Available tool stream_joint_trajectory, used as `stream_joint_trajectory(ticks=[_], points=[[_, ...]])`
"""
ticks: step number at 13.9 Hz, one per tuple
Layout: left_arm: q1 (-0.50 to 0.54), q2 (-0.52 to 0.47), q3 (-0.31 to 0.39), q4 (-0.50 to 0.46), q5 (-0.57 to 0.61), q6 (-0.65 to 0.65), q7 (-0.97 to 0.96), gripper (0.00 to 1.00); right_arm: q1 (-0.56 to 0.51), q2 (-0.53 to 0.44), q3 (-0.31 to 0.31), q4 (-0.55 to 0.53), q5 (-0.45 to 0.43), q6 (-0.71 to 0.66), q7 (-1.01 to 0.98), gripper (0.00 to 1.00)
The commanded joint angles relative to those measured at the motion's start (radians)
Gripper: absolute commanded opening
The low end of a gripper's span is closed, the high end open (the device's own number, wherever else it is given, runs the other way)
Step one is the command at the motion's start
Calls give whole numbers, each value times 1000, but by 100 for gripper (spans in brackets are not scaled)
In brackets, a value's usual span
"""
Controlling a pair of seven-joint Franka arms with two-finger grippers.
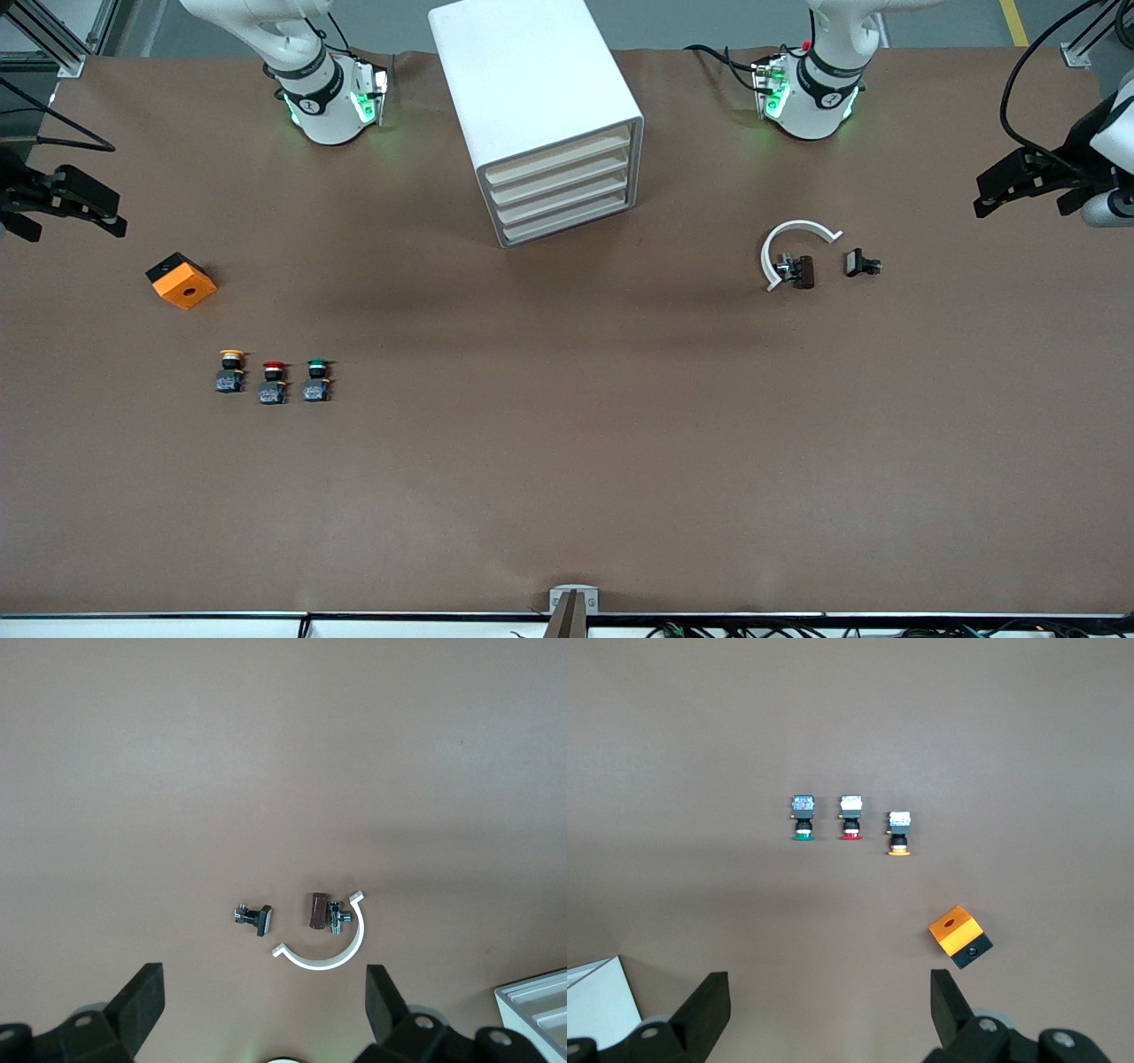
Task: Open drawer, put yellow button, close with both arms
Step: 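Move the left gripper toward the white cabinet's drawer front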
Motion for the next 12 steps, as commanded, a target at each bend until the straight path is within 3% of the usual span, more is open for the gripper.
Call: stream_joint_trajectory(ticks=[1, 5, 12], points=[[2, 9, 0, 20, 0, -6, 19, 100, 3, 9, -2, 24, -7, -7, -3, 100], [0, 27, 0, 21, -2, -6, 13, 100, 3, 9, -2, 24, -7, -7, -3, 100], [-12, 154, -4, 21, -9, 63, -72, 100, 5, 10, -2, 24, -5, -7, -1, 100]])
